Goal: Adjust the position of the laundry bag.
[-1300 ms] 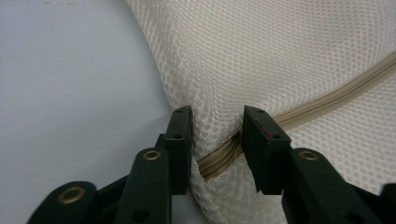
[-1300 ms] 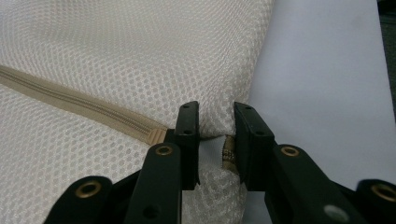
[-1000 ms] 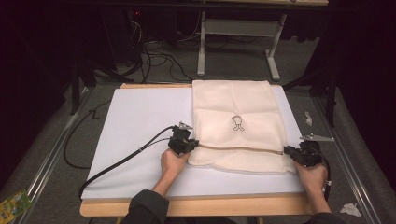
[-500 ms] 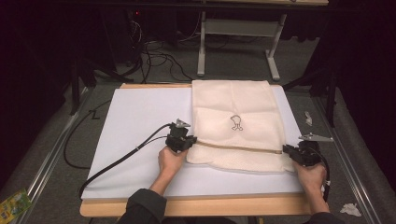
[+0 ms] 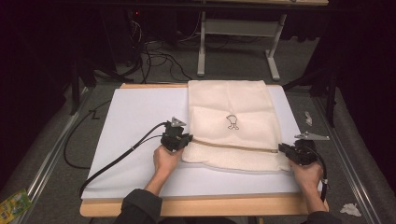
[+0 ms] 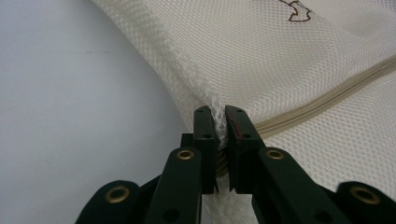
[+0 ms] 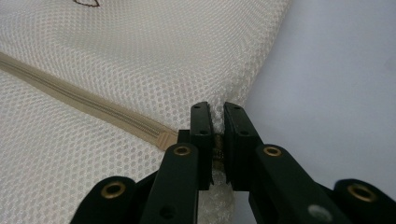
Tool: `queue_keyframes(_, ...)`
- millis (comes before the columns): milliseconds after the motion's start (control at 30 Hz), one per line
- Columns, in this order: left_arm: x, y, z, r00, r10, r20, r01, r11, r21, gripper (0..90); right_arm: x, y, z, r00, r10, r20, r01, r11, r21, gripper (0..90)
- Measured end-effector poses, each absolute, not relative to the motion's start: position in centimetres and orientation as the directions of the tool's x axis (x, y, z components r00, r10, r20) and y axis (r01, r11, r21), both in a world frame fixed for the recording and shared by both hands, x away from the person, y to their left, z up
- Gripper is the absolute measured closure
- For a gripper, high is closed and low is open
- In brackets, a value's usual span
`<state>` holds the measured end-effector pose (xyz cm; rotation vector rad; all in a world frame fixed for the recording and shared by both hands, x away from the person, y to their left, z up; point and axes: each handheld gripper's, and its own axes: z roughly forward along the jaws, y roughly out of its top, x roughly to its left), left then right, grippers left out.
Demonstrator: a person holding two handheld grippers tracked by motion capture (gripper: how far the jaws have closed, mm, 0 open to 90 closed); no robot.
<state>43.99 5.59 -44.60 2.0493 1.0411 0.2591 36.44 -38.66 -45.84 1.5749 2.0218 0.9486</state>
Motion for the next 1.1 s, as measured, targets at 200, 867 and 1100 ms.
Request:
queue_keyframes(200,43.7,6.7,-44.7,0.629,0.758,-0.171,0.589,-0.322,0.741,83.9,36.5,-37.8,-45.8,-0.302,0.949,0.087,0.666,0.144,0.732,84.5)
queue_keyframes(867,43.0,8.2,-44.0,0.623,0.764,-0.166,0.585,-0.315,0.748,83.8,36.5,-36.8,-45.8,-0.332,0.936,0.120,0.658,0.138,0.740,84.5)
queue_keyframes(1100,42.9,8.5,-44.0,0.622,0.765,-0.164,0.583,-0.313,0.750,83.8,36.4,-36.6,-45.8,-0.339,0.932,0.125,0.654,0.138,0.744,84.5)
